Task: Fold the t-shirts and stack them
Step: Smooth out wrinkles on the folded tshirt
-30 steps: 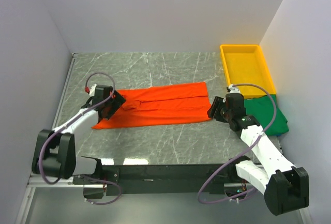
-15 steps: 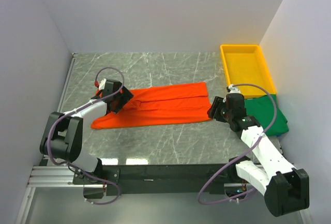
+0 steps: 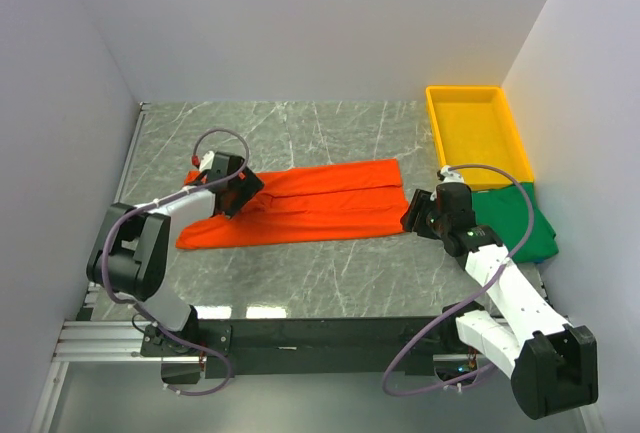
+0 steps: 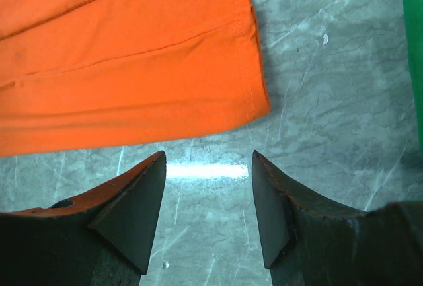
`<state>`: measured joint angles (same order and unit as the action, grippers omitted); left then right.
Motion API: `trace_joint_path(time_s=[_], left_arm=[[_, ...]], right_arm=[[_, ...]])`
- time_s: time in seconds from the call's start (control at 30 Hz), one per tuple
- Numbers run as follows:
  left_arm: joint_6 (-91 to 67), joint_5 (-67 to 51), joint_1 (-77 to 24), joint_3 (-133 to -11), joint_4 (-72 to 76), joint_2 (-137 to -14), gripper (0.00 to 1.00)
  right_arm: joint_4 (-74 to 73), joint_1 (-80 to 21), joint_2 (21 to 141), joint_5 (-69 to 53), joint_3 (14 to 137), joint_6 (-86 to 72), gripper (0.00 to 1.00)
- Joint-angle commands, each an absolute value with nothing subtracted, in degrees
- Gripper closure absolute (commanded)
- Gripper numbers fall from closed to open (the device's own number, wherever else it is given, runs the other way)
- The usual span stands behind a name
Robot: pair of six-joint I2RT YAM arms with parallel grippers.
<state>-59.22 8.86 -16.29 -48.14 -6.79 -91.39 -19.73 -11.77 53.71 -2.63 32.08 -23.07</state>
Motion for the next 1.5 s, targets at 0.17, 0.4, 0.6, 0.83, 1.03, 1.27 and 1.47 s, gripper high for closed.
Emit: trace_joint_path(time_s=[0.17, 0.4, 0.6, 0.83, 1.03, 1.27, 1.47], left_arm=[[-57.6, 10.9, -19.6, -57.5, -7.2, -94.3, 0.12], [-52.5, 8.1, -24.0, -66.8, -7.4, -99.8, 0.10], [-53.9, 13.1, -24.3, -62.9, -8.8, -93.8, 0.11], [-59.9, 27.7, -23.3, -53.2, -18.3, -76.5, 0.19], [-60.8, 27.9, -15.2, -42.2, -21.9, -66.6, 0.26], [-61.7, 22.8, -5.2, -34.2, -20.7, -65.8, 0.31], [-63.5, 21.3, -1.3, -36.1, -24.0, -70.8, 0.30]], right_arm=[[-18.0, -12.1, 52.3, -2.8, 31.9, -22.4, 0.39], [-18.1, -12.2, 52.1, -3.0, 31.8, -22.3, 0.39], [-16.7, -12.2, 52.2, -6.8, 31.6, -21.7, 0.42], [-13.5, -13.4, 56.1, -12.3, 32.3, -22.4, 0.48], [-12.5, -15.6, 63.1, -13.4, 35.3, -22.4, 0.54], [-13.2, -19.3, 71.9, -11.1, 41.4, -20.9, 0.59], [-15.6, -22.2, 81.6, -5.7, 48.1, -18.2, 0.60]])
